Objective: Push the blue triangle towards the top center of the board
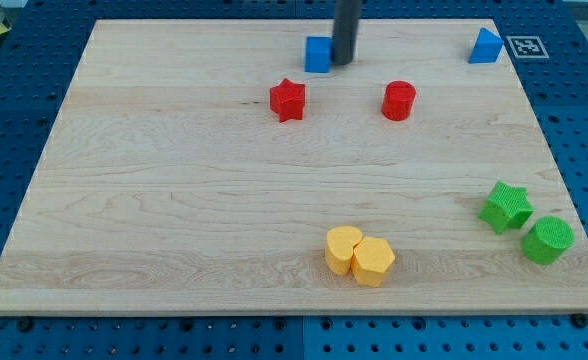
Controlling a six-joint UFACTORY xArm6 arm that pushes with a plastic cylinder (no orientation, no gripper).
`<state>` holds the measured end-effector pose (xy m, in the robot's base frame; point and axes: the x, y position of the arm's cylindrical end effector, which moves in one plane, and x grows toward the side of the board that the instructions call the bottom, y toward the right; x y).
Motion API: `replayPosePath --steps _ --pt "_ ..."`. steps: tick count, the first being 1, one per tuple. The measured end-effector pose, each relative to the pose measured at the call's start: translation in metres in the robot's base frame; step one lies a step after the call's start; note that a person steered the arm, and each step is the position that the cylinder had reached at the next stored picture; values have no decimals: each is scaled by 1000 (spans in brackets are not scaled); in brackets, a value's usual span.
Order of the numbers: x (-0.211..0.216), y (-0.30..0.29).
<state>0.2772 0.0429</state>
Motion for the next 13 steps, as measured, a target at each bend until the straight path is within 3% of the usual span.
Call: replayPosePath --steps 2,3,4,5,6,8,11,13 --pt "0 -69" --pt "8 -58" --pt "-22 -10" --pt "-81 48" --pt "-85 93" --pt "-81 299" --pt "-30 293" --pt "-19 233"
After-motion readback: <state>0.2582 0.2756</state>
